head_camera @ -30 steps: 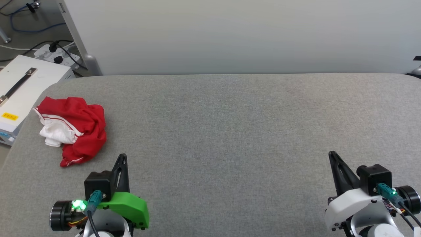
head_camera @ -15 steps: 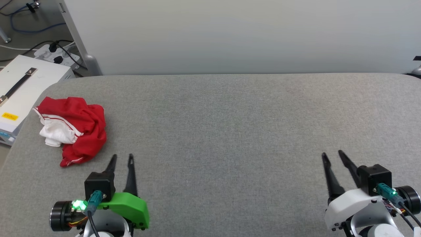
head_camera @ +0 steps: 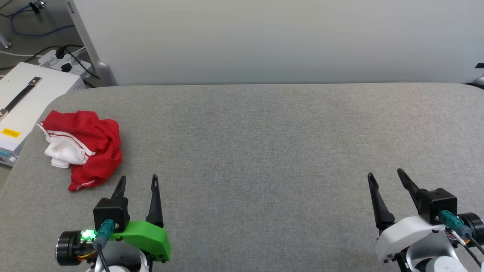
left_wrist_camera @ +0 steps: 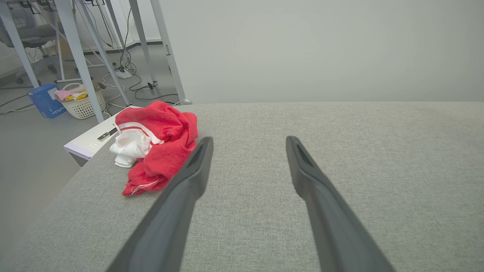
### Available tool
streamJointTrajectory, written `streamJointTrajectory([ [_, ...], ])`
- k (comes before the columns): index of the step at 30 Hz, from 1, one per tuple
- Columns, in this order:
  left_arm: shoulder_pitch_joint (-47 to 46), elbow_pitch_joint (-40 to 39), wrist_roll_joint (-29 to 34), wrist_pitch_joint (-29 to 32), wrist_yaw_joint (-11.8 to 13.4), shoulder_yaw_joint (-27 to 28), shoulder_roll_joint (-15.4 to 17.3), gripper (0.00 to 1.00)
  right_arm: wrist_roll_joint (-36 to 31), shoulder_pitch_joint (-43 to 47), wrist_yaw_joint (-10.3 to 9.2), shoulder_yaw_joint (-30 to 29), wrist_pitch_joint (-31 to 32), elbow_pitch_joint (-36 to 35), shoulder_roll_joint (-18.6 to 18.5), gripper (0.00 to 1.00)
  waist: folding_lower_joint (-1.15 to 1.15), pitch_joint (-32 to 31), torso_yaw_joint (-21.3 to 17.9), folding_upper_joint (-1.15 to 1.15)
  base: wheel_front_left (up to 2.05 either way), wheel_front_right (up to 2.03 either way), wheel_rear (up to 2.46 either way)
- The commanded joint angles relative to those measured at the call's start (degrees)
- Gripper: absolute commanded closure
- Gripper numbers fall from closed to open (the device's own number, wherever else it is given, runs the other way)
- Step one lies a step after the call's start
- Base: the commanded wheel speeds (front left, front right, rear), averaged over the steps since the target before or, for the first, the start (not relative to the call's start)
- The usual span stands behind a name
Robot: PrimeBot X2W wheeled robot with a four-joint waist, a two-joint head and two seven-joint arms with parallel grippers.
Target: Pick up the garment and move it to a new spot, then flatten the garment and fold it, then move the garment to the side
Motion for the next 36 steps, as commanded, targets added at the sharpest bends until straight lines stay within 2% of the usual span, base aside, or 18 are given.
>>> streamJointTrajectory([
  [1,-0.3,-0.3,-0.3,-0.7,0.4,0.1,0.0,0.0,0.8,-0.3,-0.01,-0.2,-0.6,-0.7,0.0,0.0,0.0,0.0,0.0,0.0,0.0,0.0,0.0],
  [36,0.1,-0.2,-2.8,-5.2,1.0,0.1,-0.1,0.0,5.4,1.1,-0.02,-0.4,-5.1,-1.5,0.0,0.0,0.0,0.3,-0.1,0.0,0.0,0.0,0.0],
])
